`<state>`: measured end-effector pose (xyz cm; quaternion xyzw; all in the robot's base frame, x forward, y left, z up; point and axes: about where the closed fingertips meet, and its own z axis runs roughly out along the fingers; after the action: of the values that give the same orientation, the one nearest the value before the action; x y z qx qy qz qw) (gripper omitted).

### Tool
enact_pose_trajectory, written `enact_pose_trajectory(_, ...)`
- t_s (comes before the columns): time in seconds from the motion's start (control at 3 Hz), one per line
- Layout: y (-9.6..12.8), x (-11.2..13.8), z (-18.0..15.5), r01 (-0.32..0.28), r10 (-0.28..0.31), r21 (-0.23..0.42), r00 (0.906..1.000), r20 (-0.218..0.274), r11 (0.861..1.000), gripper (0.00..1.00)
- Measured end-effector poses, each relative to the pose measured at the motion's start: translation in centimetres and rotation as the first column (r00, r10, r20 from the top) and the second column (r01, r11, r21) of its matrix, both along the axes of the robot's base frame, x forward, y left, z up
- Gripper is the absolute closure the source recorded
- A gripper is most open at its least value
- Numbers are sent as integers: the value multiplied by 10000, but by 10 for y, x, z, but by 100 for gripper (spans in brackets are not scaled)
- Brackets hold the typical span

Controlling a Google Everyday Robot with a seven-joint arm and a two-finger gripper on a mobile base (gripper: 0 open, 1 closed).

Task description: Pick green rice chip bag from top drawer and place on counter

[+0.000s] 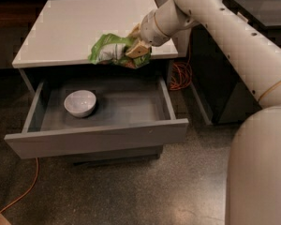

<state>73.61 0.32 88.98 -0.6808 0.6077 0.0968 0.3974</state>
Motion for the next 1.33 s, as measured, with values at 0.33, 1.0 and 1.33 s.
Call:
enact_pose_trajectory(0.33,-2,22,3,222,-223,91,9997,129,9997,100)
enact_pose_trajectory(1.0,1,70,11,699,-730,461,9951,671,9965,52)
enact_pose_trajectory(1.33,3,69,9,663,-690,444,9957,623,9968,28)
